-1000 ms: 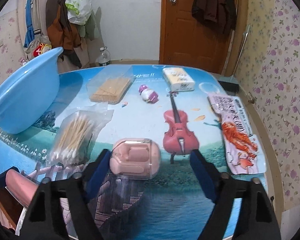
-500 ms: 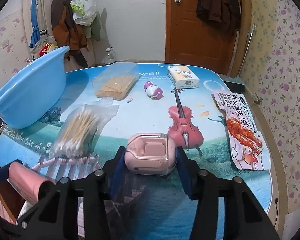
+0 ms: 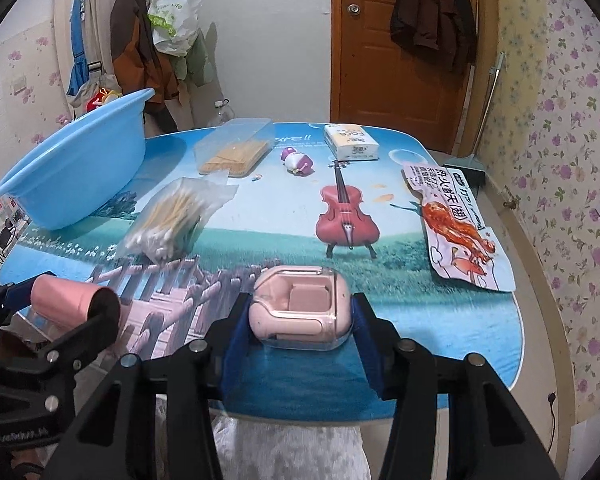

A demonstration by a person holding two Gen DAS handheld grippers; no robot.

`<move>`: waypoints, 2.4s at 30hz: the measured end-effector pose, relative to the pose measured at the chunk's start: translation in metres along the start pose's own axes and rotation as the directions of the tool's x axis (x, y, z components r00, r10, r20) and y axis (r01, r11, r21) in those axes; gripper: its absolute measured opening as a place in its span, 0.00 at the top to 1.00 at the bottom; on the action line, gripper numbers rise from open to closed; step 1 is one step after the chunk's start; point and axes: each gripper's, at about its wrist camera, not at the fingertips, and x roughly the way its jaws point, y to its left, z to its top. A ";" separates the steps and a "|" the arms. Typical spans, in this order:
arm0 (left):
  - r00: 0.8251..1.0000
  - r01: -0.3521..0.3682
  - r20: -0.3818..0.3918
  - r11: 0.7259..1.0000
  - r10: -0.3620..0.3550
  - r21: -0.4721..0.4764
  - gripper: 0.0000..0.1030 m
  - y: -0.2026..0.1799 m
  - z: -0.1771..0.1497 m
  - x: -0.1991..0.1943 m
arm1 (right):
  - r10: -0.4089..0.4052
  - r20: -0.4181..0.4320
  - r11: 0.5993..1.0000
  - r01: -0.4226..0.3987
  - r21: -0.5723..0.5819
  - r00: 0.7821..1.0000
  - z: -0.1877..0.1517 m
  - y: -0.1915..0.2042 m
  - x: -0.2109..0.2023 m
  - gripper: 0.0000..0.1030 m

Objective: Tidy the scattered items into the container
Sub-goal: 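Carry the pink case and pink roll over the blue basin with both tools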

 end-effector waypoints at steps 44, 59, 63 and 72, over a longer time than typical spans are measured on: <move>0.997 -0.068 0.025 0.994 0.070 -0.082 0.15 -0.003 -0.007 -0.005 | -0.039 0.050 0.997 0.036 0.061 0.998 -0.008 0.001 -0.005 0.51; 0.994 -0.103 0.023 0.991 0.105 -0.090 0.15 -0.001 -0.007 -0.004 | -0.049 0.043 0.998 0.047 0.053 0.998 -0.011 0.002 -0.007 0.51; 0.992 -0.127 0.013 0.986 0.129 -0.109 0.14 -0.002 -0.004 0.000 | -0.049 0.044 0.998 0.047 0.052 0.998 -0.011 0.002 -0.007 0.51; 0.988 -0.146 0.022 0.981 0.150 -0.130 0.16 -0.003 -0.001 0.005 | -0.048 0.045 0.998 0.045 0.051 0.998 -0.011 0.003 -0.007 0.51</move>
